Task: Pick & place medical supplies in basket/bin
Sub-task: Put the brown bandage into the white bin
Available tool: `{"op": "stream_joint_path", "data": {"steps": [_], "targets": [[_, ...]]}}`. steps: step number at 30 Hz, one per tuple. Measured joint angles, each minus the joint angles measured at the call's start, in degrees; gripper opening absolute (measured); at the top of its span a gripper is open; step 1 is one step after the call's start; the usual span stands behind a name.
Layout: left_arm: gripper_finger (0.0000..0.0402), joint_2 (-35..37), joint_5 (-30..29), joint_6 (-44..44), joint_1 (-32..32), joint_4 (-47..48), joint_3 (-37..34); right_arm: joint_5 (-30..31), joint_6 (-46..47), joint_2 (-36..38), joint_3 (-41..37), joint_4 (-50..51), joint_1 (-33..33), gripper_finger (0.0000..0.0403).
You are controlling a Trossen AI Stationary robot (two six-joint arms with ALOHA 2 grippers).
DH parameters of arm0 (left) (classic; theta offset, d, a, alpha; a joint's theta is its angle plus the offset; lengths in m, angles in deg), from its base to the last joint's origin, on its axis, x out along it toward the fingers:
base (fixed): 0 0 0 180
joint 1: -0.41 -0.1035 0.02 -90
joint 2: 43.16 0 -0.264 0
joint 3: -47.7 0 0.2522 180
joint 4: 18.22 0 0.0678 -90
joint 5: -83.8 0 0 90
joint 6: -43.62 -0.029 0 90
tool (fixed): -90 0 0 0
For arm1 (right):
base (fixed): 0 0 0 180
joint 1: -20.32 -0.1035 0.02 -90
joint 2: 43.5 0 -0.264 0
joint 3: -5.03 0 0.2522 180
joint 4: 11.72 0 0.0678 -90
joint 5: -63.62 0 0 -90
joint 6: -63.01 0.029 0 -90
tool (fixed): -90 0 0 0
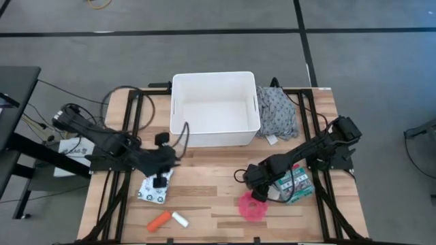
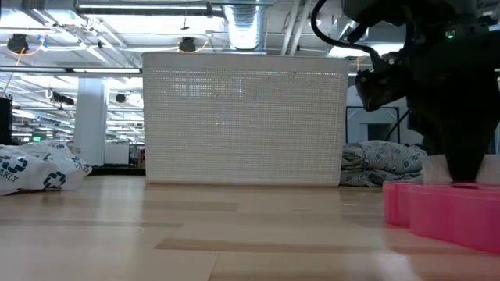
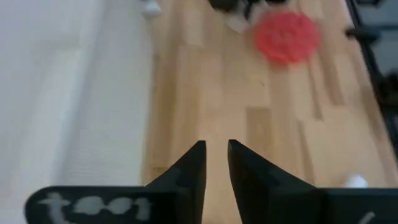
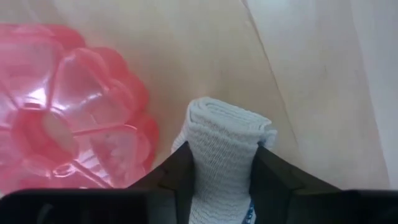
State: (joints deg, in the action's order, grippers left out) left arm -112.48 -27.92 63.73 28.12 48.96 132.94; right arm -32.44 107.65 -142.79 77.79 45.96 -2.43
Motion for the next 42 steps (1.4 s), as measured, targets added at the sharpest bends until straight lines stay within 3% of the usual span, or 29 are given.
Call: {"op": "stream_joint_path", "data": {"steps": [6, 11, 15, 19, 25, 30, 35, 38, 42], "targets": [[0.0112, -6.9, 3.3, -0.6, 0.0, 0.1, 0.0, 0.8, -3.1, -0.1, 4.6, 0.7, 0.0, 0.0104], [0.0148, -12.4, 4.2, -3.3, 0.1, 0.4, 0.0, 5.7, -5.6, -0.1, 10.3, 5.8, 0.0, 0.0103], [0.0162, -15.3, 8.2, -3.2, 0.6, 0.8, 0.0, 9.5, -9.6, -0.1, 17.0, 9.3, 0.0, 0.0103], [0.0164, -16.1, 13.5, -1.2, 1.1, 2.6, 0.0, 16.9, -14.3, -0.1, 25.0, 16.4, 0.6, 0.0103], [0.0158, -16.2, 12.9, 3.7, 3.3, 3.8, 0.0, 28.1, -23.5, 0.0, 38.3, 23.2, 3.2, 0.0103], [0.0158, -16.1, 11.4, 7.1, 4.8, 3.7, 0.0, 33.9, -36.1, 0.0, 50.6, 22.3, 7.2, 0.0103], [0.0157, -16.1, 10.4, 11.3, 6.9, 3.7, 0.0, 44.0, -50.2, 0.1, 58.6, 14.5, 13.2, 0.0103], [0.0157, -16.1, 8.6, 12.9, 8.4, 3.7, 0.0, 42.7, -56.5, 0.1, 59.8, 9.3, 18.8, 0.0103], [0.0157, -16.1, 6.5, 14.4, 10.5, 3.7, 0.0, 29.7, -57.5, -0.6, 59.7, 7.7, 27.9, 0.0103]]}}
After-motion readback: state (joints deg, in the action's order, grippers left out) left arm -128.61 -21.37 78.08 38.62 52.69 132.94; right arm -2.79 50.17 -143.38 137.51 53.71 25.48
